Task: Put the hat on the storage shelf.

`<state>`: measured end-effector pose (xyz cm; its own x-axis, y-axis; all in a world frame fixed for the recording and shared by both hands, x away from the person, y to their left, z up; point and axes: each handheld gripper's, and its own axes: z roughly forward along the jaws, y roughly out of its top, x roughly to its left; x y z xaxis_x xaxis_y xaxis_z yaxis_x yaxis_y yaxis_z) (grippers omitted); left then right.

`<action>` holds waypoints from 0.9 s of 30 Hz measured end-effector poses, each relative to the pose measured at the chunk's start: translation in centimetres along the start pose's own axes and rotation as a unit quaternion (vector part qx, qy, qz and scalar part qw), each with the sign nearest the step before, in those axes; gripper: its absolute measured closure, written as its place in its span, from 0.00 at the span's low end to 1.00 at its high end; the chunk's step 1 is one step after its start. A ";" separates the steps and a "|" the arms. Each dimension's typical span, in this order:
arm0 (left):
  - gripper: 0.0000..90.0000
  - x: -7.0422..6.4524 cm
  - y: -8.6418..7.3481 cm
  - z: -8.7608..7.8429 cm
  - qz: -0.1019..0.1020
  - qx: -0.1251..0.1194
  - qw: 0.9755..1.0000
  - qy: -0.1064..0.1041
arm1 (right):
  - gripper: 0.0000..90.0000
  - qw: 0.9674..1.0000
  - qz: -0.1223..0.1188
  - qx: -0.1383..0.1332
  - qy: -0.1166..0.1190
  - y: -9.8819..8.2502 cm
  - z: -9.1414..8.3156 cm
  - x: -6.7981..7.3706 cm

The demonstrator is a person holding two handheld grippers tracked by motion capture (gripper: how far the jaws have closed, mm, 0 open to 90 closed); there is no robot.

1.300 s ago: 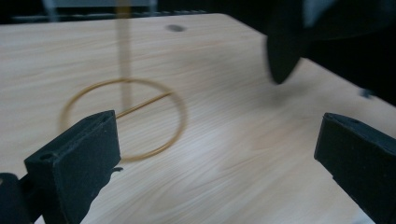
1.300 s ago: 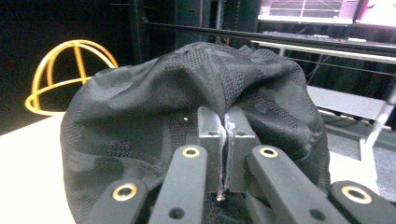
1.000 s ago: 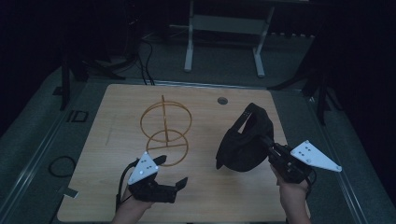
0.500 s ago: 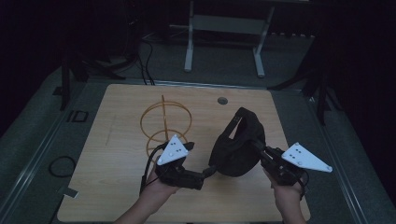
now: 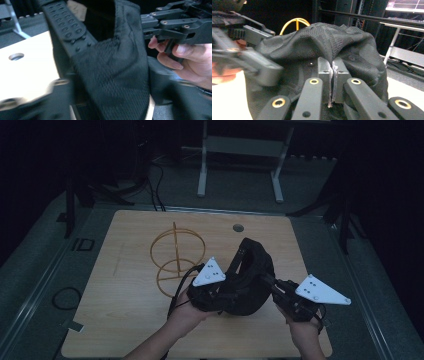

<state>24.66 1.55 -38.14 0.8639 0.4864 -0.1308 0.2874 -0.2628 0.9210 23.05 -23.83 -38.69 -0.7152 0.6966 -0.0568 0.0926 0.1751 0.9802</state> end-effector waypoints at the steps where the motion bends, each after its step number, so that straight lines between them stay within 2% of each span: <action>1: 0.67 0.0 0.1 0.0 0.003 0.000 1.000 -0.003 | 0.97 1.000 -0.003 0.003 0.003 0.0 0.1 0.1; 3: 0.78 -0.1 0.1 -0.1 0.005 -0.003 1.000 0.000 | 0.97 1.000 0.000 0.005 0.005 0.0 0.1 0.0; 4: 0.85 -0.2 0.1 -0.1 0.015 -0.006 1.000 0.001 | 0.97 1.000 0.003 0.005 0.006 0.0 0.0 -0.1; 5: 0.88 -0.2 0.1 -0.1 0.015 -0.006 1.000 0.001 | 0.97 1.000 0.003 0.005 0.008 0.0 0.0 -0.2; 6: 0.97 -0.4 0.1 -0.1 0.026 -0.007 1.000 0.009 | 0.97 1.000 0.007 0.008 0.010 -0.1 0.0 -0.2; 9: 0.99 -0.6 0.1 0.0 0.036 -0.006 0.999 0.011 | 0.97 1.000 0.007 0.011 0.009 -0.3 0.1 -0.1; 10: 0.99 -0.6 -0.1 0.0 0.049 -0.005 0.999 0.009 | 0.97 1.000 0.010 0.011 0.013 -0.4 0.1 -0.2; 13: 0.99 -0.4 -0.4 -0.2 0.060 -0.004 0.998 -0.005 | 0.96 1.000 0.014 0.015 0.020 -0.6 -0.1 -0.2; 15: 0.99 -0.3 -0.4 -0.2 0.062 -0.003 0.998 -0.006 | 0.89 0.999 0.019 0.017 0.023 -0.8 -0.3 -0.2; 16: 0.99 0.1 -0.6 -0.5 0.061 -0.010 0.998 -0.015 | 0.80 0.999 0.024 0.016 0.018 -0.8 -0.5 -0.3; 17: 0.99 0.1 -0.6 -0.5 0.061 -0.010 0.998 -0.015 | 0.80 0.999 0.024 0.016 0.018 -0.8 -0.5 -0.3; 18: 0.99 0.4 -0.6 -0.7 0.058 -0.018 0.998 -0.025 | 0.61 0.999 0.039 0.012 0.022 -0.9 -0.9 -0.6; 19: 0.99 0.4 -0.6 -0.7 0.058 -0.018 0.998 -0.025 | 0.59 0.999 0.046 0.010 0.025 -1.0 -1.0 -0.8; 20: 0.99 0.6 -0.6 -0.9 0.067 -0.020 0.997 -0.025 | 0.51 0.998 0.057 0.012 0.028 -1.1 -1.1 -1.0; 21: 0.99 0.6 -0.7 -0.9 0.073 -0.026 0.996 -0.033 | 0.48 0.997 0.065 0.014 0.034 -1.1 -1.2 -1.1; 23: 0.99 0.6 -0.7 -1.0 0.075 -0.028 0.996 -0.038 | 0.45 0.997 0.070 0.017 0.038 -1.3 -1.2 -1.2; 24: 0.99 0.6 -0.6 -1.0 0.078 -0.038 0.995 -0.053 | 0.40 0.995 0.082 0.029 0.051 -1.6 -0.9 -1.4; 27: 1.00 0.6 -0.4 -1.1 0.076 -0.046 0.994 -0.061 | 0.36 0.993 0.092 0.035 0.061 -1.9 -0.7 -1.4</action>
<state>24.64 2.87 -38.24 0.9397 0.3409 -0.0261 0.1158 -0.2454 0.9625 23.40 -25.68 -40.34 -0.7601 0.6321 0.1507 0.2747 0.1024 0.9561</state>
